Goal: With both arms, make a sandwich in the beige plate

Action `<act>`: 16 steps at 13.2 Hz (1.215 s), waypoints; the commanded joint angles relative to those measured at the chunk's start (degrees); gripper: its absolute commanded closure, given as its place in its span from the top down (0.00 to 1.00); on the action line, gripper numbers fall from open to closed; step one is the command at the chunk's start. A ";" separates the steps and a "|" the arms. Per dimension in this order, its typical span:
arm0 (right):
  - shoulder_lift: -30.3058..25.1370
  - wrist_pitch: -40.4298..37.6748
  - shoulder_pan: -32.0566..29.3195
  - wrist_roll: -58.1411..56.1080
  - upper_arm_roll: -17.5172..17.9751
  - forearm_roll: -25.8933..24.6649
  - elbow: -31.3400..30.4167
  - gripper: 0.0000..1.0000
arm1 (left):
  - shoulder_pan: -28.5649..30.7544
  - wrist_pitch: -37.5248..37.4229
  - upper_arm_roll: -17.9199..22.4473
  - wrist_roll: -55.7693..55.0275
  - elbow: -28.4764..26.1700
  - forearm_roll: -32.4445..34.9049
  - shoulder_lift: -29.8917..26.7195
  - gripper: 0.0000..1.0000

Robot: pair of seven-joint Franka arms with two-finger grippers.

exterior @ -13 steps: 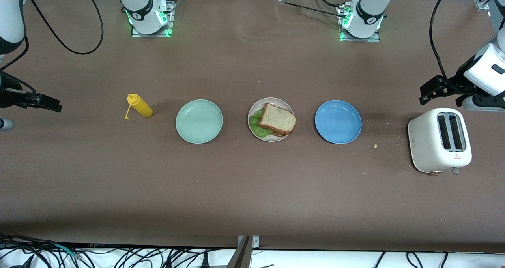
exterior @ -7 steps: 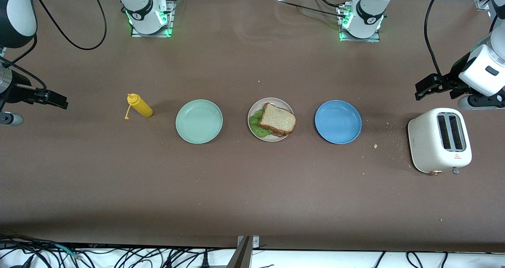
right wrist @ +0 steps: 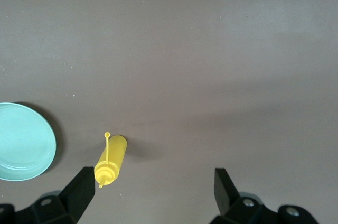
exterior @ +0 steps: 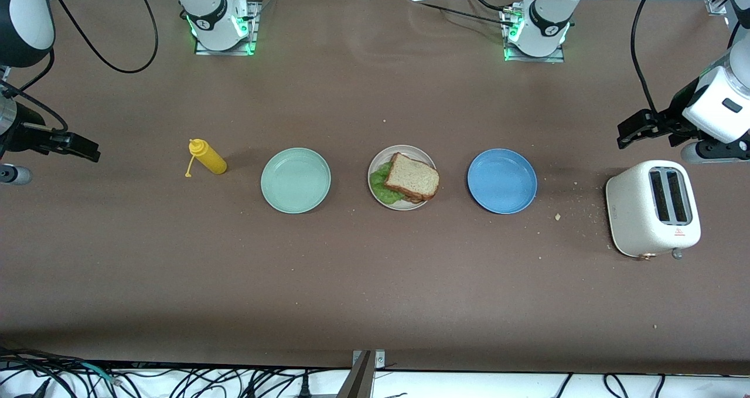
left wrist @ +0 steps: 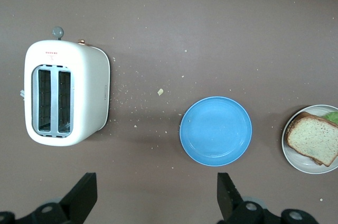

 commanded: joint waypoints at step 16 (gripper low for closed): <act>-0.34 0.77 -0.33 5.13 0.07 6.19 -0.64 1.00 | 0.24 -0.52 -0.61 -0.23 -0.81 0.79 -0.62 1.00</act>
